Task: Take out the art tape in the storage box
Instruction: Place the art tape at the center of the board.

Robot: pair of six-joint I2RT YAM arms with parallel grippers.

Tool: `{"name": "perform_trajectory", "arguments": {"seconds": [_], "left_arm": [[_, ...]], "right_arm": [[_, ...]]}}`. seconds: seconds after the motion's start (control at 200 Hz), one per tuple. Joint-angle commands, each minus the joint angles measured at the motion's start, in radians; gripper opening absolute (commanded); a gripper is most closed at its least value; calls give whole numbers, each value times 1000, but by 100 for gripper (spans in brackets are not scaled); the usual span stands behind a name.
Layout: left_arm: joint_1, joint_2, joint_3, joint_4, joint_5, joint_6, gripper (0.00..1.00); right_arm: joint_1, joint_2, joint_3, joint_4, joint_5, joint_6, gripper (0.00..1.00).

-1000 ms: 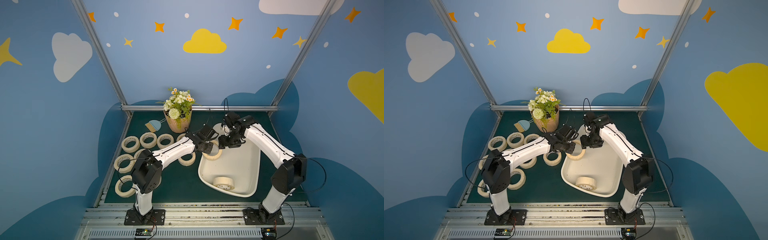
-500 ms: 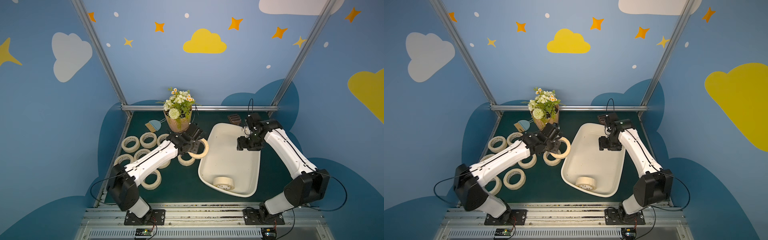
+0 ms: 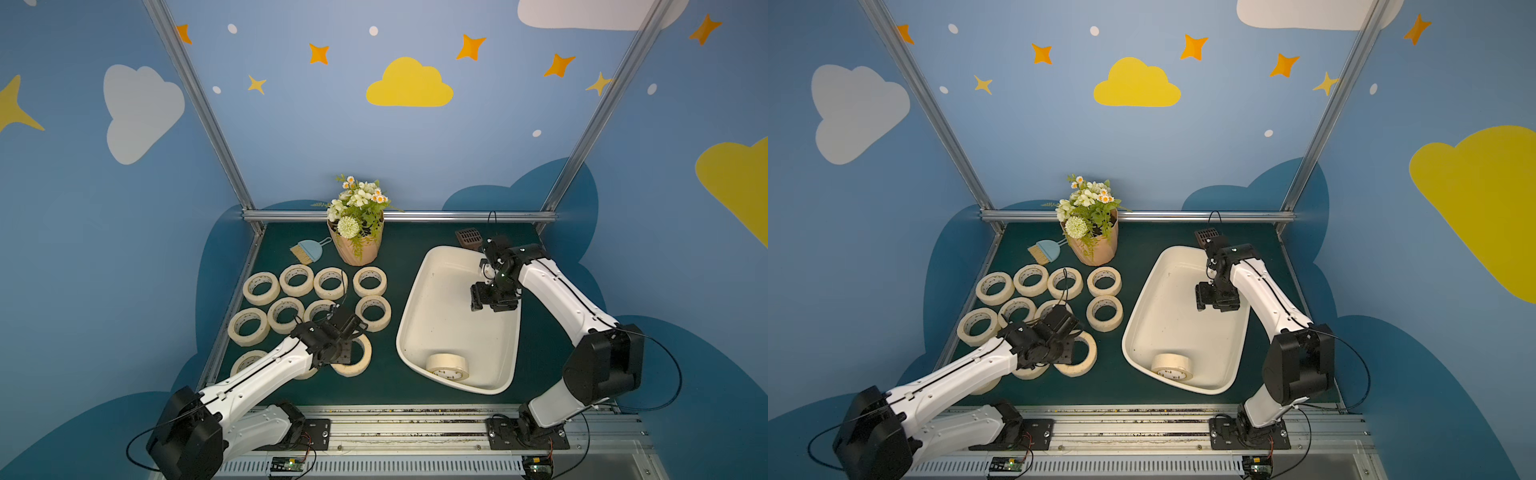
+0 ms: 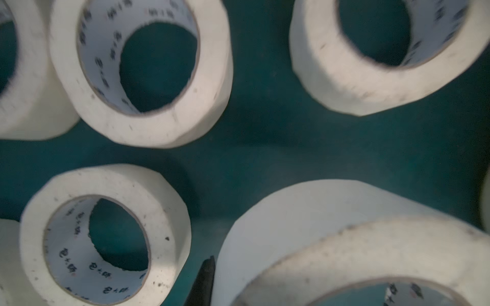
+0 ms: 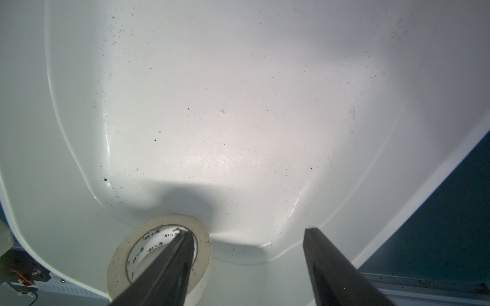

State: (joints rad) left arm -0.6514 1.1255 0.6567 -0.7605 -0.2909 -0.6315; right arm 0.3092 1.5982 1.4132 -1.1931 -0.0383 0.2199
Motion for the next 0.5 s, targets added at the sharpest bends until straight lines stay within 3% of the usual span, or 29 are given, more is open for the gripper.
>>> {"name": "perform_trajectory", "arguments": {"seconds": [0.0,0.235,0.491], "left_arm": [[18,5,-32,144,5,-98,4],[90,70,-126,302,28,-122,4],[201,94,-153,272,11,-128,4]], "right_arm": [[2,11,-4,9,-8,-4,71],[8,5,-37,26,-11,1,71],[12,-8,-67,30,-21,-7,71]]}}
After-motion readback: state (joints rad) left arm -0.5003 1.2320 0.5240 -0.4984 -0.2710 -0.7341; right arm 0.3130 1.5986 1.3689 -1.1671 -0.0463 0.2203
